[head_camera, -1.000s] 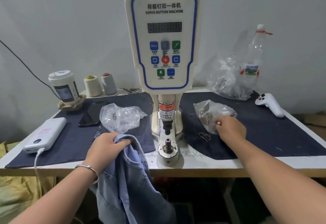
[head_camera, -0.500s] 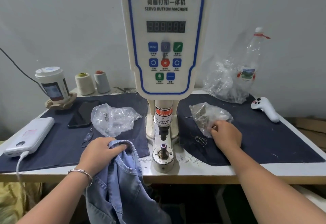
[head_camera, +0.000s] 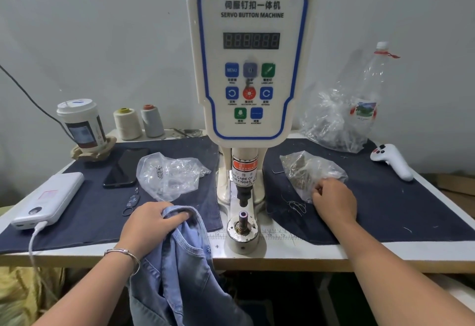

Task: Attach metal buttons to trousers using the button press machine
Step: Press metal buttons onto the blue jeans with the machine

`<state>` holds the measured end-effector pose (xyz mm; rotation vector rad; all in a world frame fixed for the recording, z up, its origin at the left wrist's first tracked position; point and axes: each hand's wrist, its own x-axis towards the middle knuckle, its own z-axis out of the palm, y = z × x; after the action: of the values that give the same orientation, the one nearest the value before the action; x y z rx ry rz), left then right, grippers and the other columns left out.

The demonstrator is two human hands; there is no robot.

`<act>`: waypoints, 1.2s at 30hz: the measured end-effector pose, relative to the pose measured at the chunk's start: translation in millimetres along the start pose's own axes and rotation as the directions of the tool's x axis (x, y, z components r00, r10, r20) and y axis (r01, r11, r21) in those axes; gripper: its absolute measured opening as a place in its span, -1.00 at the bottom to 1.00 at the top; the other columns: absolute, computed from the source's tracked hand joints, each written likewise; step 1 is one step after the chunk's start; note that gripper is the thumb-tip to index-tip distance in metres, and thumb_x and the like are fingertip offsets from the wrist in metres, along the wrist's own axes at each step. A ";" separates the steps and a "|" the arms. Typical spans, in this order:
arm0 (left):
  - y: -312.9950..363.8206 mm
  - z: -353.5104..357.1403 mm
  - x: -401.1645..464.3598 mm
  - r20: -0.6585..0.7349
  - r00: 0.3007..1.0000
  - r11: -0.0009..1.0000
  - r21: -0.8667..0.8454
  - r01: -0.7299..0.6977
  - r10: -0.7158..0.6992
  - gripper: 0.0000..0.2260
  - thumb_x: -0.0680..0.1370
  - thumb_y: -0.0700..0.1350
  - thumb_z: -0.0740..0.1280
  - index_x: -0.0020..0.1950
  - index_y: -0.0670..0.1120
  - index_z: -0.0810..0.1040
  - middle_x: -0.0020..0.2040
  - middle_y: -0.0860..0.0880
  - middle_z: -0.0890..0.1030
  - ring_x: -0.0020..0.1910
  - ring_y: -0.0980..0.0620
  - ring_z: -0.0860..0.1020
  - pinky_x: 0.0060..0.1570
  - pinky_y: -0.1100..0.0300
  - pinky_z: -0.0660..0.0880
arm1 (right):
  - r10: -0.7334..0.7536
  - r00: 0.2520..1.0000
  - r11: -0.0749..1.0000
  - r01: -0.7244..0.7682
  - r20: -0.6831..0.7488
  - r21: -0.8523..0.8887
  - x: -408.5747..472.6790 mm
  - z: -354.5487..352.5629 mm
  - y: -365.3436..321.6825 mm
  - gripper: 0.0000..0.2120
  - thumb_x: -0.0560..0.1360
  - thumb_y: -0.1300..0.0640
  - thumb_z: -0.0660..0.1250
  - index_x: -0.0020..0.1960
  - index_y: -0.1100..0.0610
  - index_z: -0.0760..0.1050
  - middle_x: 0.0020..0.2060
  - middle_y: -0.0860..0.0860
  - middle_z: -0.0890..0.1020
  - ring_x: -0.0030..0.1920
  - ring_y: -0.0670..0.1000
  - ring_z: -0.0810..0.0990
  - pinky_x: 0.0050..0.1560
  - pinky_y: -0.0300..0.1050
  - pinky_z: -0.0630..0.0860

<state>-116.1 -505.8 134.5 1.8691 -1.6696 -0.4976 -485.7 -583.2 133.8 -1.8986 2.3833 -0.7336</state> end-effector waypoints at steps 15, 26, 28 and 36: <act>-4.2 3.3 3.0 -0.028 1.000 1.000 0.030 0.007 -0.007 -0.66 0.45 0.20 0.44 -0.36 -0.03 0.61 -0.39 0.02 0.62 -0.32 0.05 0.59 -0.24 0.02 0.51 | 0.054 0.986 0.886 0.024 -0.156 0.463 -28.9 -15.1 6.8 -0.85 0.53 0.23 0.34 -0.22 0.16 0.52 -0.26 0.03 0.62 -0.22 0.06 0.55 -0.29 -0.14 0.32; -3.3 2.7 3.3 -0.032 0.999 0.999 0.047 -0.010 0.012 -0.65 0.47 0.21 0.42 -0.26 -0.07 0.65 -0.33 0.00 0.65 -0.26 0.03 0.61 -0.15 -0.05 0.55 | -0.017 0.879 0.105 -0.472 0.476 0.875 -83.5 -48.9 -62.6 -0.96 0.47 0.36 0.39 -0.15 0.28 0.59 -0.33 0.14 0.68 -0.38 -0.03 0.63 -0.36 -0.27 0.57; -3.4 3.6 3.4 -0.041 0.999 0.998 0.056 -0.014 0.017 -0.62 0.47 0.21 0.42 -0.32 -0.08 0.61 -0.38 -0.02 0.62 -0.30 0.02 0.59 -0.21 -0.02 0.52 | -0.083 0.883 0.144 -0.449 0.463 0.882 -90.1 -48.5 -76.2 -0.95 0.46 0.36 0.40 -0.17 0.28 0.62 -0.29 0.18 0.69 -0.36 -0.02 0.65 -0.36 -0.28 0.56; -6.7 6.2 5.4 -0.060 0.998 0.998 0.047 -0.033 0.036 -0.53 0.46 0.20 0.43 -0.48 -0.04 0.38 -0.50 0.01 0.48 -0.42 0.02 0.49 -0.38 0.12 0.34 | -0.167 0.881 0.303 -0.380 0.442 0.874 -102.8 -46.1 -102.1 -0.88 0.48 0.38 0.38 -0.15 0.20 0.61 -0.29 0.14 0.71 -0.33 -0.02 0.68 -0.38 -0.30 0.52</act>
<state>-114.0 -511.8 126.1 1.8657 -1.6833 -0.3879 -377.8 -488.1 183.1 -1.1069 1.1617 -1.1472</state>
